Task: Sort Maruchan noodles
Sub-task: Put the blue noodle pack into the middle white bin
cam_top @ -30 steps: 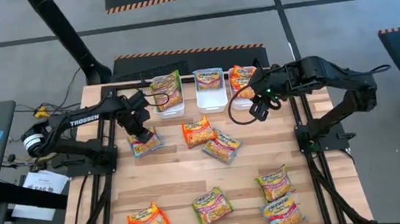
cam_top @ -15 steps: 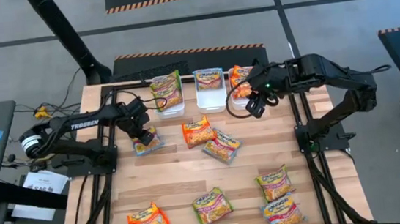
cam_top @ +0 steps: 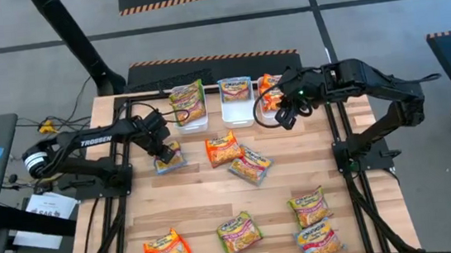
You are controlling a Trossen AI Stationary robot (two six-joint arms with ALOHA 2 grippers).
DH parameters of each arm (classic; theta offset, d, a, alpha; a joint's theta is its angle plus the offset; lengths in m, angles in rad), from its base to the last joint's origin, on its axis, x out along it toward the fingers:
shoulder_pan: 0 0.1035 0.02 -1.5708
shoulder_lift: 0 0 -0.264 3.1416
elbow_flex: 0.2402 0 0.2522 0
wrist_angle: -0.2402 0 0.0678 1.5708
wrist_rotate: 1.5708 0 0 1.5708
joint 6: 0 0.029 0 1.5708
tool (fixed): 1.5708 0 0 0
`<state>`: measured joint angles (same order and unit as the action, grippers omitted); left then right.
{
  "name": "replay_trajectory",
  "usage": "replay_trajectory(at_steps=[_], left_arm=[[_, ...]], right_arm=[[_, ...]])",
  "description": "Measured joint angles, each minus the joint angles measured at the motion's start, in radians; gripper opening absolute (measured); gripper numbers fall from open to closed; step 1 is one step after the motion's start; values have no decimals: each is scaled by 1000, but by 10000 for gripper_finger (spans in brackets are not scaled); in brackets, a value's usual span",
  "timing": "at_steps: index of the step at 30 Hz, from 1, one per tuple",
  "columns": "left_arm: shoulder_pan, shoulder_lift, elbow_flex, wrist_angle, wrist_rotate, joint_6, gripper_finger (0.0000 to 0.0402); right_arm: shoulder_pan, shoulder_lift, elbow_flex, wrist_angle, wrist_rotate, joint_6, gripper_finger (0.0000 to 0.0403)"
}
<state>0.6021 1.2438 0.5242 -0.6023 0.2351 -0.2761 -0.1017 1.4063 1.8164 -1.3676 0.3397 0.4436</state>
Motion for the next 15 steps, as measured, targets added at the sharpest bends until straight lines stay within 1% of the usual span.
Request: replay_trajectory(at_steps=[3,8,15], left_arm=[[-21,-1,26,-5,36,-6,0],[-88,-23,94,-14,82,-51,1],[-200,-39,188,-6,82,-111,1]], right_arm=[[0,0,0,0,0,-8,137],[-4,0,0,0,0,-9,137],[-8,0,0,0,-1,-35,137]])
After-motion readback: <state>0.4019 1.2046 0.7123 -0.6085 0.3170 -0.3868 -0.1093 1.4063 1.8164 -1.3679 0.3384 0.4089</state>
